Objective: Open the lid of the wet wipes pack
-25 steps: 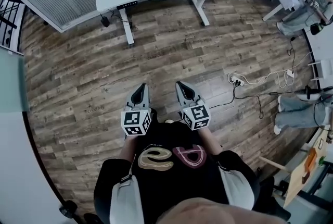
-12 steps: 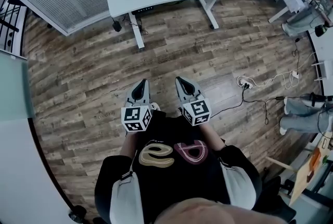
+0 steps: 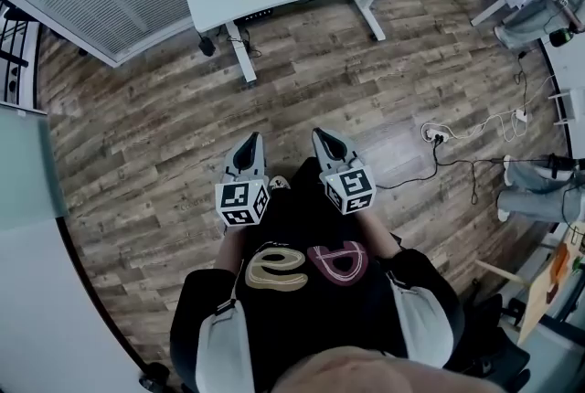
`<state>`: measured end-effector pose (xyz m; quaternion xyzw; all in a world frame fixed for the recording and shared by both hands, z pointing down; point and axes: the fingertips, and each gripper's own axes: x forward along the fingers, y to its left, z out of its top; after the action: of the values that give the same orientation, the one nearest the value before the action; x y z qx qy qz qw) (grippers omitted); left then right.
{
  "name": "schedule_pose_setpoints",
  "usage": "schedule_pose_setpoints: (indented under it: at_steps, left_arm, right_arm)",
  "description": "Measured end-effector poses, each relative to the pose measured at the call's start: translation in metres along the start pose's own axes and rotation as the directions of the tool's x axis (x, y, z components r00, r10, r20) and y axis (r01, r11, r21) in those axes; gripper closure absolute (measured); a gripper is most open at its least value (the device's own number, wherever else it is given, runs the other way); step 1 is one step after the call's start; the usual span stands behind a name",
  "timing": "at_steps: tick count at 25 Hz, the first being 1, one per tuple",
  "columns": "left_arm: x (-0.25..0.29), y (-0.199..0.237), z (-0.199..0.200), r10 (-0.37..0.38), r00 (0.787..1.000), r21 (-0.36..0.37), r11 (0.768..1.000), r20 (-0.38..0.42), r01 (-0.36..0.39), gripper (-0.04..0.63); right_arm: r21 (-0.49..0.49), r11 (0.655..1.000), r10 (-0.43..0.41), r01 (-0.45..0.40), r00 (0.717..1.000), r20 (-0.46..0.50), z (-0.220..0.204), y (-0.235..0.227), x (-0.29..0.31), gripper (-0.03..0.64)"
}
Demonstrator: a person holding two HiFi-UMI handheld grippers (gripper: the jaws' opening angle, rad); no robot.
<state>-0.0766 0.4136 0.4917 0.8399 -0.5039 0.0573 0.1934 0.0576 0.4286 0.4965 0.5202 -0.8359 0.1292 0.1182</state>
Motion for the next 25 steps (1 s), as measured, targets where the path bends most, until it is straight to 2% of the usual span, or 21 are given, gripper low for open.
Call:
schedule_pose_setpoints:
  at_steps: [6,14,25]
  left_arm:
    - [-0.004,0.015,-0.005,0.047,0.999,-0.027,0.999,-0.012,-0.047,0.577]
    - [0.024,0.022,0.0,0.093,0.995,-0.026,0.995,-0.018,-0.094,0.577]
    - [0.115,0.044,0.034,0.186,0.982,-0.034,0.982,-0.018,-0.186,0.577]
  right_arm:
    - [-0.007,0.999,0.034,-0.034,0.999,-0.009,0.002,0.003,0.014,0.604]
    - [-0.009,0.995,0.094,-0.094,0.995,-0.016,0.006,-0.013,0.042,0.604]
    - [-0.013,0.981,0.195,-0.195,0.981,-0.005,0.046,-0.081,0.138,0.604]
